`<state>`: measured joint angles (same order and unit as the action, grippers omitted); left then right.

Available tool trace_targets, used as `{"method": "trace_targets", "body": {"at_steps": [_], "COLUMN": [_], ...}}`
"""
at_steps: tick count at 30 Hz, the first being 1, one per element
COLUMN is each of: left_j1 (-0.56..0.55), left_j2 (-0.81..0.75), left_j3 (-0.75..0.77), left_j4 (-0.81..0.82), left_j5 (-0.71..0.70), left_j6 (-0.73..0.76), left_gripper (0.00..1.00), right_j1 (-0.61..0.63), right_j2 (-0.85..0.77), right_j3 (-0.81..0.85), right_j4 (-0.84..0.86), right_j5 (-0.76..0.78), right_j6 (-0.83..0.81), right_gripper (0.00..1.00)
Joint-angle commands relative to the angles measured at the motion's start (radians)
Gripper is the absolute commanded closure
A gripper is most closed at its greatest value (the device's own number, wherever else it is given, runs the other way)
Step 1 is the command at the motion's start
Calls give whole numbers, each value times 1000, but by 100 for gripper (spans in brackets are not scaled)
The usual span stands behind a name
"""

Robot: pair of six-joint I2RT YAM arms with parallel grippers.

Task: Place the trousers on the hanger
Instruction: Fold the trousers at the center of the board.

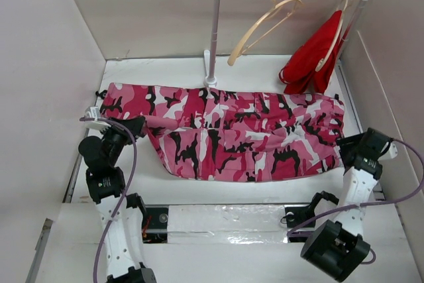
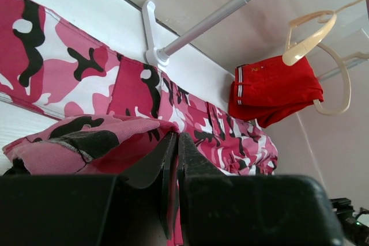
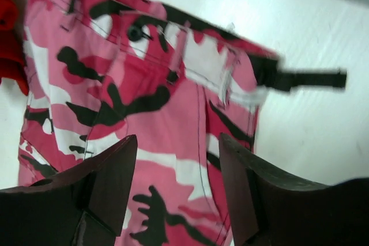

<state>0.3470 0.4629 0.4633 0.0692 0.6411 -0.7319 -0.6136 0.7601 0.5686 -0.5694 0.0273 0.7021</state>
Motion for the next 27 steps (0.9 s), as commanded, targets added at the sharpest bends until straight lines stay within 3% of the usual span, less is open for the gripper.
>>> {"method": "trace_targets", "body": {"at_steps": [1,10,13,19,20,23,27], "left_j1": [-35,-46,-46,-46,-37,-37,-37], "left_j2": [10,19,28,59,60,56,54], "left_j3": [32,52,67,97,103,115,112], "left_j4": [66,50,38,47,46,35,35], "left_j5": [-20,-72,-103,-110,-113,-118,-133], "left_j6": [-21,-17,-14,-38,-38,-41,-40], "left_gripper": [100,100,100,100,100,100,100], "right_j1": [5,5,5,58,58,58,68], "right_j2": [25,113,205,275,272,246,177], "right_j3": [-16,-71,-105,-93,-90,-43,63], "right_j4": [-92,-49,14,77,81,53,-44], "right_j5": [34,59,43,120,122,164,259], "right_j6": [142,230,238,246,250,221,151], "right_gripper": [30,29,34,70,84,99,100]}}
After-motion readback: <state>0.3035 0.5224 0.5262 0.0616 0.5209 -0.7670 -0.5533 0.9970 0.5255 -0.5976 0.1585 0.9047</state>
